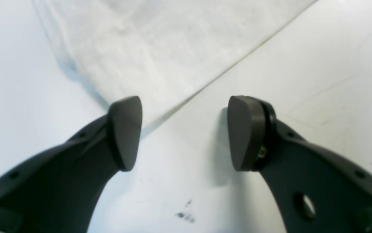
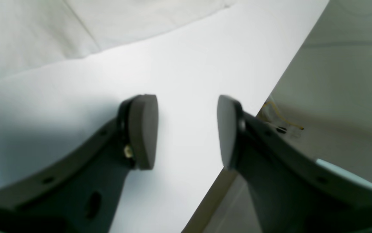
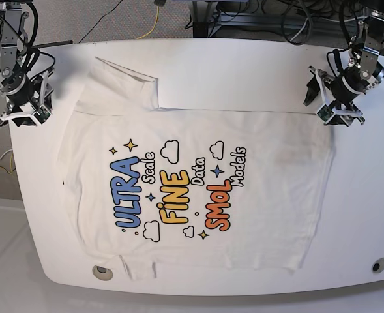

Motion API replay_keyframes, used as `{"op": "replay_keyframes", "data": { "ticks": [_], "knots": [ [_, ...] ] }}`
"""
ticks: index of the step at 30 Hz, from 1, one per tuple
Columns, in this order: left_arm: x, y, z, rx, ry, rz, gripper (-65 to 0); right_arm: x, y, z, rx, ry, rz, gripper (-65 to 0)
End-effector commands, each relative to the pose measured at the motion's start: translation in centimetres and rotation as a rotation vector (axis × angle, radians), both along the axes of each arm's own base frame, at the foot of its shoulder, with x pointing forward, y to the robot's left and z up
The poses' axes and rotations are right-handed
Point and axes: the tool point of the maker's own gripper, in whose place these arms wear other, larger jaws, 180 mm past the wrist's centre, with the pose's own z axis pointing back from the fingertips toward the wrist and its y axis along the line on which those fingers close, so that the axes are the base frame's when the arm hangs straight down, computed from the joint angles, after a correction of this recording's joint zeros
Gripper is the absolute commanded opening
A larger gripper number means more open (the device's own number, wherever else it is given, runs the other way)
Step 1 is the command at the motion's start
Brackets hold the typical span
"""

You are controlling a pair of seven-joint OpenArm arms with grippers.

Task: Fold the T-shirt properly
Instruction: 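Position both grippers at the shirt edge and close the left gripper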

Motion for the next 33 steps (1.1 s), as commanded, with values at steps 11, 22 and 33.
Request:
{"op": "replay_keyframes", "data": {
  "ticks": [11,22,33],
  "knots": [
    [0.6,-0.3,1.3,-0.013,-0.034,-0.021,-26.9,1.5,-0.4,1.4,0.002,-0.054,0.010,-36.1],
    [0.0,-1.7,0.7,-0.078,0.002,0.005,-27.1,2.0,0.2,1.5,0.001,-0.060,0.020,-36.4],
    [0.3,-3.8,0.2,-0.142,-0.002,0.054,-27.9,2.7,-0.1,1.9,-0.004,-0.071,0.010,-36.3]
  ]
}}
